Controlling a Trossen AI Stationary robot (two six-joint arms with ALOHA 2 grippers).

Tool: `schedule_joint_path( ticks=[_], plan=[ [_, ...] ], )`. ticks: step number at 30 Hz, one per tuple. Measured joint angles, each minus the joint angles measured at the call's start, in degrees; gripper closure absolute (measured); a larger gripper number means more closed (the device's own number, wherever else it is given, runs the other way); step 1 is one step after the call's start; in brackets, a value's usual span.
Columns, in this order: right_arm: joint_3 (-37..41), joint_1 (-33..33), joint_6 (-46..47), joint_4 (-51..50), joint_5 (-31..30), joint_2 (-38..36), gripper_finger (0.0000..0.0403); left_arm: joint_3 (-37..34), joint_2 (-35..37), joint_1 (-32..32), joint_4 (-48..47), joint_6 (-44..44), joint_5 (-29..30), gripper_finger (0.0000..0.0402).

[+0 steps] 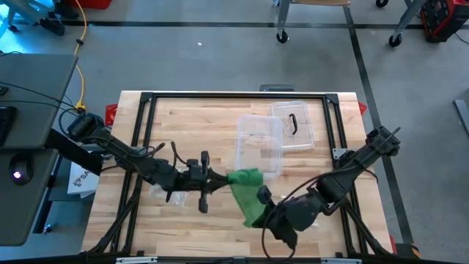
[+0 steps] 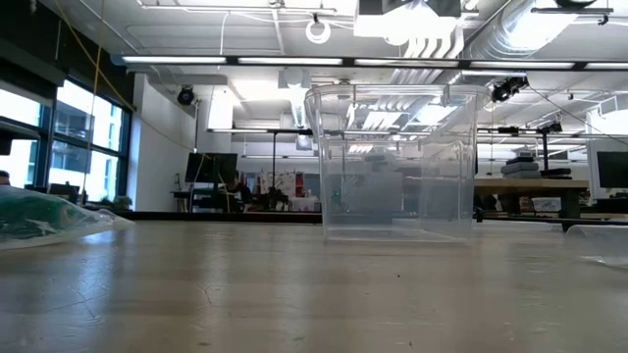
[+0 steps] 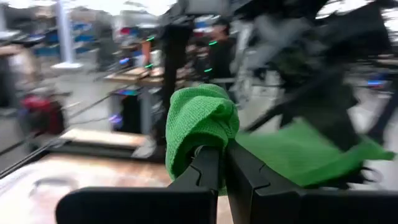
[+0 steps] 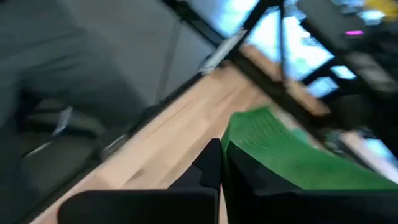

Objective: Roll bandage
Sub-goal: Roll the green bandage

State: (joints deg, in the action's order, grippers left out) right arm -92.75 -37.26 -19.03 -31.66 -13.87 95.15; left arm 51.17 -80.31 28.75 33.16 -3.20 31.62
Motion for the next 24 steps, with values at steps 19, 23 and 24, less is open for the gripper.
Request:
schedule_joint_path(
  ticks=[19,23,24],
  plan=[
    [-0.07,0.57,-0.45,-3.31,-14.47,0.11,0.0403,-0.01,-0.02,-0.17,13.10,-3.98,-13.58,0.0398],
    [-0.07,0.29,1.48,-5.41,-16.05,0.37,0.0403,-0.01,0.00,-0.13,10.28,-3.31,-11.01,0.0398],
    [-0.07,-0.29,2.07,-5.37,-15.82,0.39,0.0403,-0.01,0.00,-0.17,8.97,-3.88,-10.62,0.0398]
  ],
)
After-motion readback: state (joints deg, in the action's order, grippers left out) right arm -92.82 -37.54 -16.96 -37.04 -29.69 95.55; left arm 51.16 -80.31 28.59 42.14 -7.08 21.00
